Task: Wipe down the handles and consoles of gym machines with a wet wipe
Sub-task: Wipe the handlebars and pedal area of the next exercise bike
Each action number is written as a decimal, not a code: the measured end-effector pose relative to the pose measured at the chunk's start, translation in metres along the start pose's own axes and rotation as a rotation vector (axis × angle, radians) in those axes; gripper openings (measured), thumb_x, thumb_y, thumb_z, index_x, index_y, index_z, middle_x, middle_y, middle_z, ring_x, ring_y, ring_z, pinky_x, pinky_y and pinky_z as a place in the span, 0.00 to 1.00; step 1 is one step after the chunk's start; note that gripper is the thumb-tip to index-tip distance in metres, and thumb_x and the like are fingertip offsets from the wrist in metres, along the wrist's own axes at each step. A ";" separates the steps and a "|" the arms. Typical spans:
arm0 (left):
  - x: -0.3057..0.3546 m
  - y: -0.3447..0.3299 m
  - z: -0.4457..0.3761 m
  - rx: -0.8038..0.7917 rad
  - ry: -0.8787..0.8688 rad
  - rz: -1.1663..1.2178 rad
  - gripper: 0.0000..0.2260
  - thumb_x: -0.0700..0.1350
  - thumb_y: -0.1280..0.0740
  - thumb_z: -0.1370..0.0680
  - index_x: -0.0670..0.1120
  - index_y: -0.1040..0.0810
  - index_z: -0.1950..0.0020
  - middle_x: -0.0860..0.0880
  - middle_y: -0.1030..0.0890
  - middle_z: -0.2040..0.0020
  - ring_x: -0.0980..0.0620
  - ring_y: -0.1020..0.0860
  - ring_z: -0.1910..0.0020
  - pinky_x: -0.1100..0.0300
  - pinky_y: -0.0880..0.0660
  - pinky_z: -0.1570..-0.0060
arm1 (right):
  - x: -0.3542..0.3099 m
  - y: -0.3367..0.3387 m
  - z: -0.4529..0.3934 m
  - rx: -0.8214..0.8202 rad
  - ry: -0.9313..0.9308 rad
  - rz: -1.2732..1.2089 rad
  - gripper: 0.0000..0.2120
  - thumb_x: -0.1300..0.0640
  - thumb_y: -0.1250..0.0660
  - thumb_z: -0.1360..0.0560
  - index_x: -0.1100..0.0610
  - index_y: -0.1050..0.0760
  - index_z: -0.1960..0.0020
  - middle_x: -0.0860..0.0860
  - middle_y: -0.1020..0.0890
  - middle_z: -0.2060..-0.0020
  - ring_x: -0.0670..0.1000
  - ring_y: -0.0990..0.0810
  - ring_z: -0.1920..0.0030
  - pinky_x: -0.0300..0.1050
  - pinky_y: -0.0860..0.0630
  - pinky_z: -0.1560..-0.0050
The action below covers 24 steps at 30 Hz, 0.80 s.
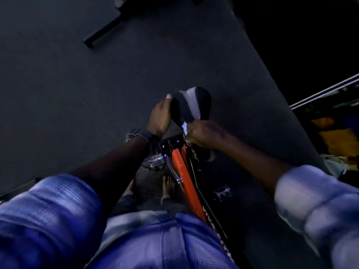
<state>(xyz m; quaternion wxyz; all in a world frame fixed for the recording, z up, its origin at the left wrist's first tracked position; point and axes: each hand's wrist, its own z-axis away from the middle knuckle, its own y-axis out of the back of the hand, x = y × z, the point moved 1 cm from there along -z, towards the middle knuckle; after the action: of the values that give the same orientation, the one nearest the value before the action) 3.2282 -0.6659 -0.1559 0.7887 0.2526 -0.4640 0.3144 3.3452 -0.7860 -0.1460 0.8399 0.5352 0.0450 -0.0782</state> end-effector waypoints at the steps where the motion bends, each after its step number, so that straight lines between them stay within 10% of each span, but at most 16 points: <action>1: -0.012 -0.003 -0.003 0.042 0.010 0.042 0.36 0.73 0.46 0.27 0.47 0.18 0.37 0.47 0.18 0.38 0.48 0.21 0.37 0.43 0.27 0.32 | 0.000 -0.001 -0.003 0.007 0.016 0.002 0.10 0.52 0.39 0.21 0.57 0.24 0.46 0.56 0.18 0.52 0.58 0.19 0.50 0.48 0.25 0.55; 7: 0.004 -0.007 0.019 0.118 0.109 0.256 0.26 0.63 0.51 0.16 0.50 0.19 0.43 0.50 0.18 0.40 0.50 0.22 0.39 0.44 0.29 0.31 | 0.001 0.009 0.044 -0.419 0.289 0.169 0.19 0.43 0.43 0.23 0.52 0.19 0.47 0.50 0.18 0.47 0.55 0.19 0.47 0.48 0.23 0.54; 9: 0.000 -0.007 0.018 0.122 0.156 0.347 0.25 0.61 0.54 0.15 0.51 0.22 0.48 0.52 0.19 0.45 0.50 0.23 0.42 0.47 0.31 0.31 | 0.000 0.016 0.020 -0.357 0.371 0.301 0.13 0.49 0.40 0.23 0.54 0.20 0.51 0.51 0.18 0.50 0.55 0.18 0.51 0.45 0.26 0.60; 14: -0.010 0.003 0.013 0.238 0.177 0.434 0.34 0.64 0.56 0.16 0.41 0.31 0.25 0.44 0.28 0.27 0.50 0.29 0.33 0.56 0.37 0.36 | -0.011 0.040 -0.078 -0.092 0.326 0.435 0.08 0.54 0.37 0.23 0.56 0.20 0.51 0.56 0.17 0.55 0.60 0.18 0.54 0.47 0.28 0.61; 20: -0.013 0.004 0.009 0.254 0.176 0.461 0.37 0.66 0.56 0.17 0.40 0.38 0.21 0.42 0.33 0.23 0.48 0.32 0.27 0.54 0.39 0.28 | 0.018 0.061 -0.138 0.179 0.010 0.217 0.10 0.57 0.36 0.22 0.59 0.20 0.46 0.58 0.20 0.49 0.63 0.19 0.51 0.46 0.27 0.56; 24: -0.013 -0.005 0.003 0.220 0.163 0.473 0.36 0.66 0.58 0.17 0.42 0.33 0.23 0.42 0.31 0.23 0.47 0.33 0.24 0.52 0.41 0.24 | 0.023 0.056 -0.128 0.102 0.139 0.049 0.07 0.53 0.34 0.24 0.53 0.19 0.51 0.53 0.19 0.48 0.56 0.19 0.49 0.44 0.24 0.52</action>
<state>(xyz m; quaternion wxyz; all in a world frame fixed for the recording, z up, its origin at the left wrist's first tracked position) 3.2255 -0.6746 -0.1664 0.6960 0.1953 -0.4081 0.5576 3.3791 -0.6483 -0.1542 0.8080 0.5824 0.0862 -0.0227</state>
